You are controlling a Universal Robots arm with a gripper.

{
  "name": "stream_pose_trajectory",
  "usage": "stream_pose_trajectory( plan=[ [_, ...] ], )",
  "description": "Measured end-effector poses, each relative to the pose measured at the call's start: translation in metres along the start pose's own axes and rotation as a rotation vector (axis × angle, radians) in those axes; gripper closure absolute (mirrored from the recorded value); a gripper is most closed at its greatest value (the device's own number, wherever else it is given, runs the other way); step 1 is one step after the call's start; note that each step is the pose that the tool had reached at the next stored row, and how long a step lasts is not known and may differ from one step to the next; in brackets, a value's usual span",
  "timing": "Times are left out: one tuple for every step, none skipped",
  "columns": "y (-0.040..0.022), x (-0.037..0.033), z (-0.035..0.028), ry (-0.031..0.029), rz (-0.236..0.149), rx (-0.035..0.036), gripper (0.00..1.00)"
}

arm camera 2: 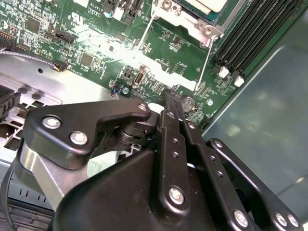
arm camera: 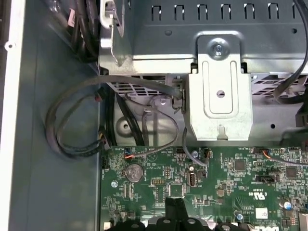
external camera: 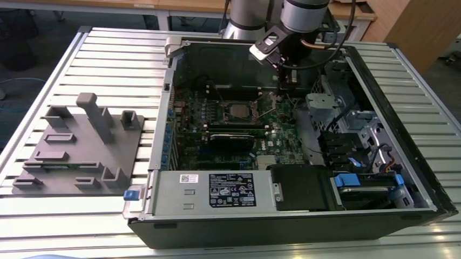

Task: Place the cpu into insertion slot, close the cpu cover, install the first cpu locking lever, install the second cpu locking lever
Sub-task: 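Close the cpu cover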

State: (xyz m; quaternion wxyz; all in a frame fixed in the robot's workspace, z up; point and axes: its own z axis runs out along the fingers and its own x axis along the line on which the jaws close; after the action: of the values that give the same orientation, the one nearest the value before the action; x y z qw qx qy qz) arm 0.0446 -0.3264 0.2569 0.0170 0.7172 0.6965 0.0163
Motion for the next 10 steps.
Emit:
stream_pose_trajectory(
  plan=[
    [0.0004,0.0000,0.0000,-0.0002,0.000,0.0000,0.90],
    [0.0004,0.0000,0.0000,-0.0002,0.000,0.0000,0.90],
    [0.0004,0.0000,0.0000,-0.0003,0.000,0.0000,0.90],
    [0.0004,0.0000,0.0001,-0.0001,0.000,0.0000,0.90],
    [0.0011,0.0001,0.0001,-0.0002,0.000,0.0000,0.90],
    [0.0016,0.0001,0.0002,-0.0002,0.000,-0.0001,0.90],
    [0.0021,0.0001,0.0002,-0.0003,0.000,-0.0001,0.90],
    [0.0027,0.0000,0.0002,-0.0005,0.000,-0.0001,0.90],
    [0.0030,0.0000,0.0002,-0.0008,0.000,-0.0001,0.90],
    [0.0032,0.0000,0.0002,-0.0012,0.000,0.0000,0.90]
  ],
)
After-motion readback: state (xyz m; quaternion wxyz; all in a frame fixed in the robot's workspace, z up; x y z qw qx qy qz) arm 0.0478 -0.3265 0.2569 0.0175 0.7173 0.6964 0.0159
